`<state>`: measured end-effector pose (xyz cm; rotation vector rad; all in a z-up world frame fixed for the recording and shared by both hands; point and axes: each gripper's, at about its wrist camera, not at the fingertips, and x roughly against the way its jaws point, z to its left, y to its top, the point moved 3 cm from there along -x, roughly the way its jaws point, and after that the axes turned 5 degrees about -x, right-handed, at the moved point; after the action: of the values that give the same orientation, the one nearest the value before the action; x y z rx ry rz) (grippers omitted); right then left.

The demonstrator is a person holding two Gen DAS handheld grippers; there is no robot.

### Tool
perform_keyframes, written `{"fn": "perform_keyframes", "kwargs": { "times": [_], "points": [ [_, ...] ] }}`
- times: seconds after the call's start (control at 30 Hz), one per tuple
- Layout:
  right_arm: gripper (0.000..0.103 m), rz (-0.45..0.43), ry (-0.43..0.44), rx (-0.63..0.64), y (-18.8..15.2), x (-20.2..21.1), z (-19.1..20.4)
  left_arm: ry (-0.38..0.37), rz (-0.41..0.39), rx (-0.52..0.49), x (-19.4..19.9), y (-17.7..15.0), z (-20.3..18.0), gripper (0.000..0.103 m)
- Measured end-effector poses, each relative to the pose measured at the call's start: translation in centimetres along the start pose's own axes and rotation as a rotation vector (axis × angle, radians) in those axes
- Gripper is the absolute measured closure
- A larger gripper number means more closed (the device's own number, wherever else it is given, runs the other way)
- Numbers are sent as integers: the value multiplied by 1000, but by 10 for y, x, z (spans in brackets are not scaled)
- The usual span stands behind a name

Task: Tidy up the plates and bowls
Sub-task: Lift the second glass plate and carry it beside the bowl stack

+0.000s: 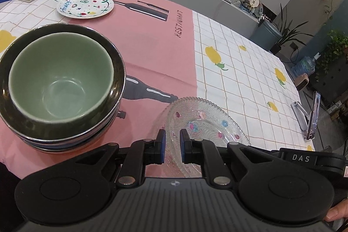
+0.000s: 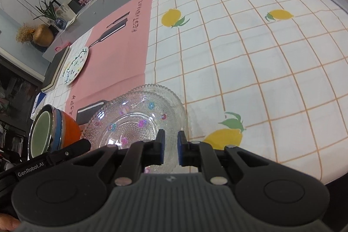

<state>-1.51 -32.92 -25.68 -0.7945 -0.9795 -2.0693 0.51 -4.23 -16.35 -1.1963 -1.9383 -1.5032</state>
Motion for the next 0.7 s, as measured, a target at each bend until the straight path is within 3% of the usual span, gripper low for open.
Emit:
{"fn": "perform_keyframes", "kwargs": {
  "times": [0.7],
  "points": [
    [93, -23, -77, 82, 11, -10, 6, 43, 43, -44, -23, -4, -4, 89]
  ]
}}
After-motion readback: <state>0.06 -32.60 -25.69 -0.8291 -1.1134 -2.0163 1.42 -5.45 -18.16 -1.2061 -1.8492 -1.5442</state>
